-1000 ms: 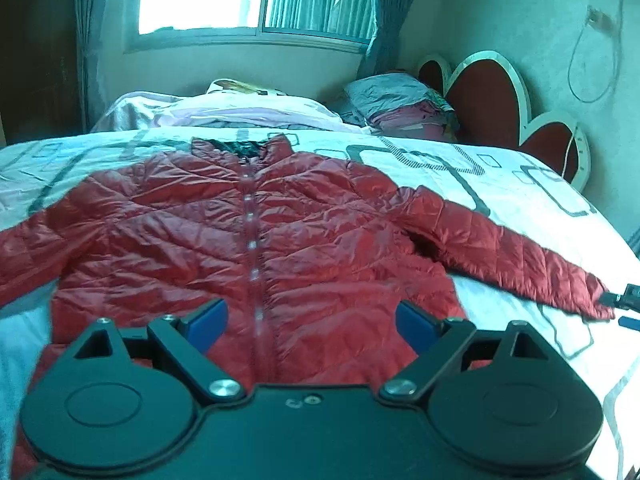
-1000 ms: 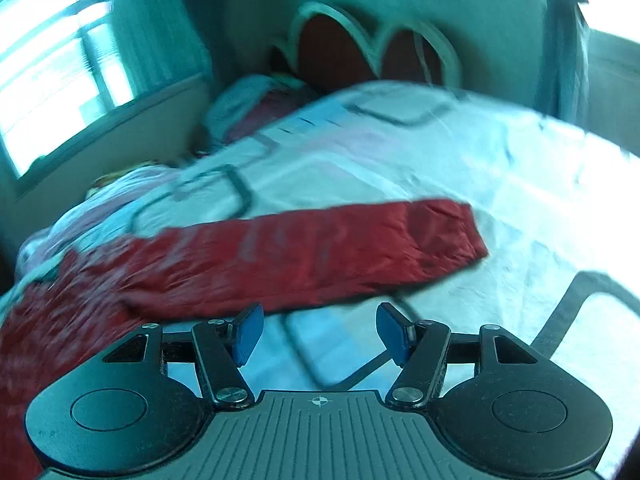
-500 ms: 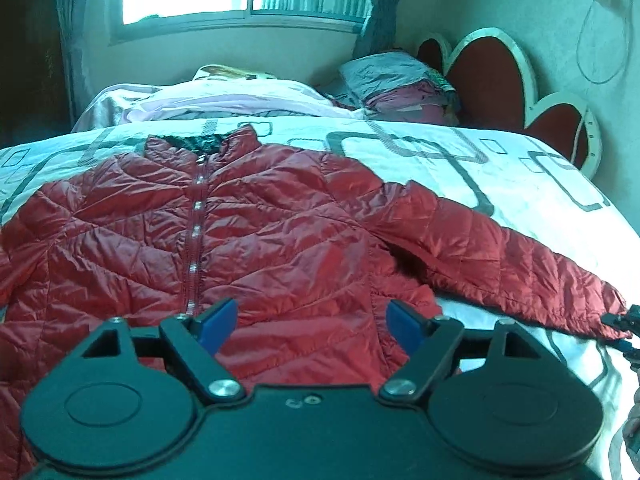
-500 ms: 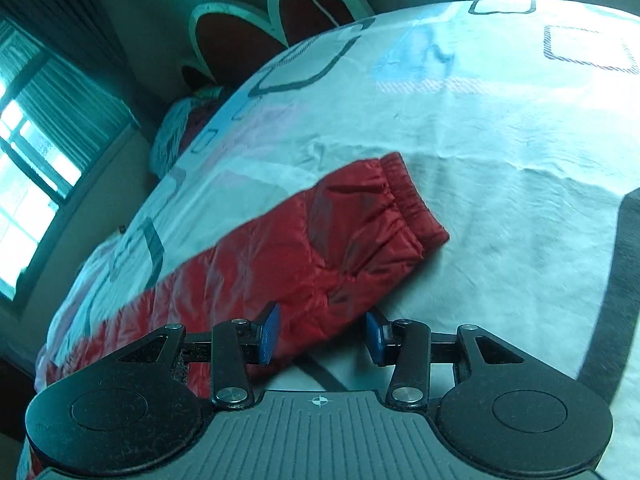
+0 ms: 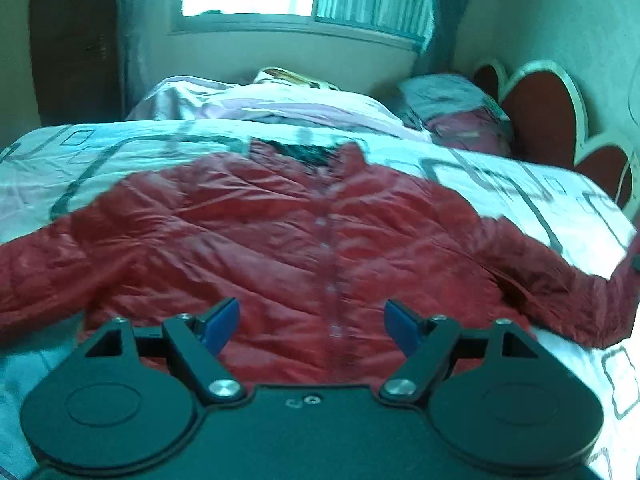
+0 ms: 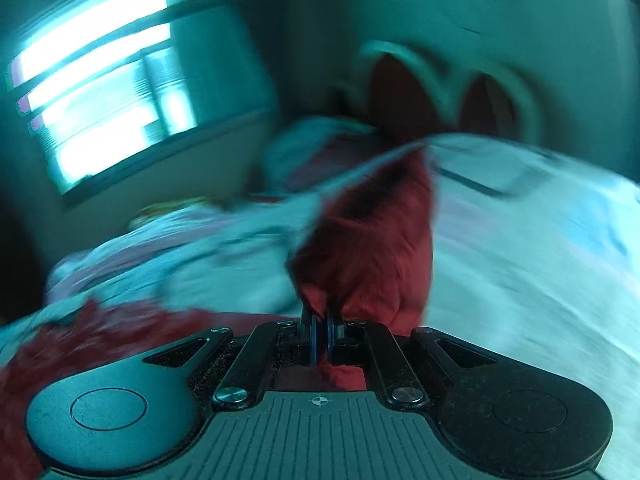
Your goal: Fold large clothes
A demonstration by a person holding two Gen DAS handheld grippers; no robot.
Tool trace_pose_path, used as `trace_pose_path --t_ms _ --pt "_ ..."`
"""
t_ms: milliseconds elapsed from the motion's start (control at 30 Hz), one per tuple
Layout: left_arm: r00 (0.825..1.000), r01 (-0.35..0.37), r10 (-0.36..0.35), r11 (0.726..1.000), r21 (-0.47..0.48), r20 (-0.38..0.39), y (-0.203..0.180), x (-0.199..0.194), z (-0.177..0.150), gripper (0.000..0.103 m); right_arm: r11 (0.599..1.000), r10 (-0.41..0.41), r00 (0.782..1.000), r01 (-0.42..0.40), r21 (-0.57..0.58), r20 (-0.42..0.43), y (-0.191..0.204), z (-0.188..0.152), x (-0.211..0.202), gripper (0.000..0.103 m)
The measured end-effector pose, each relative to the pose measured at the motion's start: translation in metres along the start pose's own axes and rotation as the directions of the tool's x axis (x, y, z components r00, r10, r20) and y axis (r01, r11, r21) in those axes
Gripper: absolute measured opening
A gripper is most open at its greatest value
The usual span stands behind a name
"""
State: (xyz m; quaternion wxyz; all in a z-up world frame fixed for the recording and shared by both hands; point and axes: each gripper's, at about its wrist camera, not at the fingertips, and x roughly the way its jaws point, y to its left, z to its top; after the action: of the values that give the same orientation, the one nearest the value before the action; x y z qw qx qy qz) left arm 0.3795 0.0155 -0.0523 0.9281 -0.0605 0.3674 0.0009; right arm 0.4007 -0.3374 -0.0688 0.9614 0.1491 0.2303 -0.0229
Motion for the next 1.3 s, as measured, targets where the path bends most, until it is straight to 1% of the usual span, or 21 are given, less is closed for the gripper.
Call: trace_pose_path --t_ms 167,367,500,567,600,667,700,733,767,800,833,933,967,1033,1100,1133,1167,1200,1233,1267,1300 --pt "0.998 0.060 -0.059 0.996 -0.069 0.005 0.056 0.000 0.002 0.070 0.972 0.170 0.980 -0.184 -0.149 -0.099 0.118 -0.018 0.021 0.004" --pt "0.996 0.089 -0.088 0.988 -0.123 0.013 0.119 -0.003 0.004 0.070 0.881 0.294 0.926 -0.358 -0.309 -0.236 0.261 -0.071 0.041 0.004" --pt "0.995 0.103 -0.102 0.979 -0.177 0.014 0.156 -0.003 0.000 0.081 0.814 0.327 0.882 -0.445 -0.373 -0.339 0.331 -0.120 0.056 0.004" --pt "0.993 0.117 -0.114 0.973 -0.198 0.029 0.169 -0.004 -0.002 0.088 0.789 0.325 0.861 -0.475 -0.389 -0.392 0.353 -0.148 0.064 0.004" --pt "0.993 0.115 -0.112 0.972 -0.205 0.030 0.175 -0.003 -0.002 0.088 0.782 0.317 0.852 -0.484 -0.393 -0.417 0.358 -0.161 0.069 0.004" --pt "0.992 0.127 -0.124 0.969 -0.213 0.026 0.181 0.000 -0.001 0.088 0.778 0.301 0.853 -0.478 -0.408 -0.426 0.368 -0.177 0.077 0.005" --pt "0.991 0.133 -0.131 0.967 -0.218 0.024 0.183 0.003 -0.001 0.088 0.774 0.279 0.865 -0.459 -0.435 -0.417 0.371 -0.180 0.078 0.007" --pt "0.989 0.145 -0.144 0.964 -0.222 0.020 0.183 0.007 0.001 0.088 0.765 0.257 0.879 -0.439 -0.472 -0.401 0.372 -0.183 0.074 0.025" --pt "0.987 0.157 -0.157 0.962 -0.223 0.019 0.185 0.010 0.001 0.088 0.757 0.259 0.889 -0.430 -0.493 -0.378 0.374 -0.182 0.067 0.062" --pt "0.984 0.174 -0.175 0.959 -0.223 0.015 0.184 0.014 0.001 0.088 0.753 0.292 0.894 -0.434 -0.495 -0.339 0.371 -0.179 0.058 0.077" --pt "0.981 0.191 -0.193 0.956 -0.223 0.011 0.181 0.019 0.002 0.087 0.750 0.317 0.894 -0.441 -0.493 -0.317 0.366 -0.172 0.057 0.082" --pt "0.967 0.243 -0.253 0.945 -0.220 -0.018 0.169 0.043 0.004 0.081 0.785 0.320 0.905 -0.419 -0.457 -0.281 0.338 -0.154 0.044 0.080" --pt "0.963 0.255 -0.268 0.941 -0.222 -0.031 0.164 0.052 0.005 0.079 0.804 0.320 0.908 -0.412 -0.429 -0.271 0.325 -0.147 0.040 0.069" --pt "0.956 0.270 -0.289 0.937 -0.223 -0.056 0.155 0.072 0.008 0.075 0.857 0.271 0.929 -0.352 -0.377 -0.250 0.298 -0.130 0.039 0.052" --pt "0.948 0.288 -0.310 0.933 -0.215 -0.076 0.148 0.087 0.012 0.068 0.914 0.220 0.950 -0.280 -0.293 -0.220 0.260 -0.113 0.039 0.044" --pt "0.947 0.288 -0.311 0.934 -0.211 -0.084 0.144 0.095 0.014 0.062 0.938 0.190 0.959 -0.240 -0.249 -0.208 0.239 -0.105 0.040 0.039" --pt "0.946 0.286 -0.310 0.936 -0.207 -0.092 0.141 0.101 0.015 0.044 0.959 0.153 0.969 -0.193 -0.208 -0.196 0.219 -0.098 0.041 0.035" --pt "0.944 0.290 -0.315 0.935 -0.205 -0.102 0.138 0.108 0.016 0.032 0.973 0.119 0.975 -0.152 -0.172 -0.187 0.200 -0.092 0.042 0.032" --pt "0.939 0.297 -0.324 0.933 -0.205 -0.116 0.136 0.114 0.017 0.006 0.984 0.089 0.979 -0.114 -0.134 -0.185 0.183 -0.086 0.046 0.023" --pt "0.938 0.299 -0.327 0.931 -0.208 -0.115 0.135 0.117 0.017 0.004 0.993 0.058 0.980 -0.076 -0.091 -0.190 0.166 -0.080 0.051 0.015" --pt "0.943 0.296 -0.319 0.933 -0.204 -0.089 0.135 0.114 0.018 0.004 0.997 0.038 0.980 -0.050 -0.057 -0.196 0.153 -0.075 0.056 0.013"
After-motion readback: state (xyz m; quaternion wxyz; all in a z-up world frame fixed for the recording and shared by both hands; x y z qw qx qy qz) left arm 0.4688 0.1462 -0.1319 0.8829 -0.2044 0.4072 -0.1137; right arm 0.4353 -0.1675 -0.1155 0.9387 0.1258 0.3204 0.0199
